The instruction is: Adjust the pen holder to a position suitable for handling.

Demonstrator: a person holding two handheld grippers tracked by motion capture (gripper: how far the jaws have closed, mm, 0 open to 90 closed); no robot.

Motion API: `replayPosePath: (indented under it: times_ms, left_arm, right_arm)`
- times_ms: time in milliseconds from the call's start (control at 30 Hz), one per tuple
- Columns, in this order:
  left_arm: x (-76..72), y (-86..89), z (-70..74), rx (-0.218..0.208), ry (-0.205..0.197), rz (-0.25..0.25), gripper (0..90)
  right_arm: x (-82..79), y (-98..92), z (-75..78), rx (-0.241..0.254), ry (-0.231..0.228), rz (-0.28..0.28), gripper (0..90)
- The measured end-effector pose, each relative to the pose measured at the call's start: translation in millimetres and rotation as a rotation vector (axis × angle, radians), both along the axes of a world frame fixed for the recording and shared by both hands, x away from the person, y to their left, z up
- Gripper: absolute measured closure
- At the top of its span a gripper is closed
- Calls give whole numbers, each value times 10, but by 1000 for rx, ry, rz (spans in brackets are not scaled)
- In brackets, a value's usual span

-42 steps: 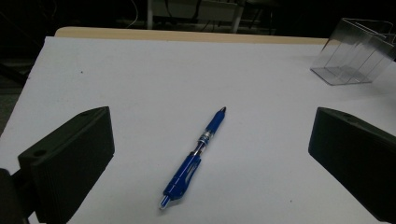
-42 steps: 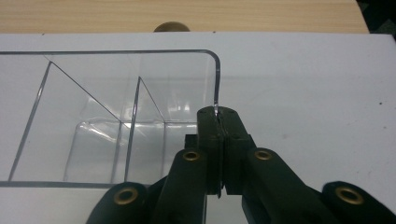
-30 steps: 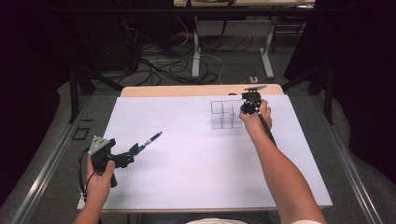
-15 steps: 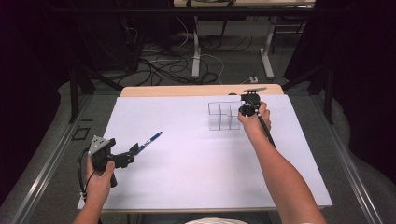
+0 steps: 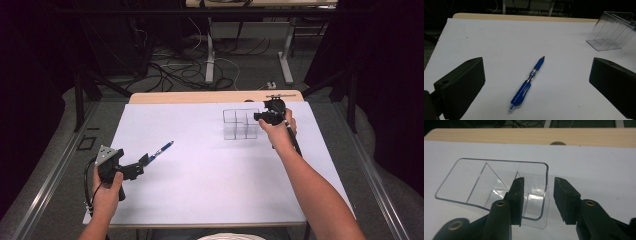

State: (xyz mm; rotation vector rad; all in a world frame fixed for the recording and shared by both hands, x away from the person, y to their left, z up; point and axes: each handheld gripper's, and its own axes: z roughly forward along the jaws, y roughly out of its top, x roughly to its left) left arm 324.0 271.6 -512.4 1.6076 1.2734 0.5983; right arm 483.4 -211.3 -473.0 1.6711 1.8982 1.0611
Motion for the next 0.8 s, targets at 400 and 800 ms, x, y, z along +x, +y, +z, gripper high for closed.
replayPosePath:
  times_ms: [400,800]
  left_arm:
    - [-22,-14,5,10,-3,3,2]
    - [-19,-24,-1,6,-9,-3,2]
  right_arm:
    - [-258,-83,107,-52,-190,117,256]
    - [-714,-207,141,-27,-274,203,193]
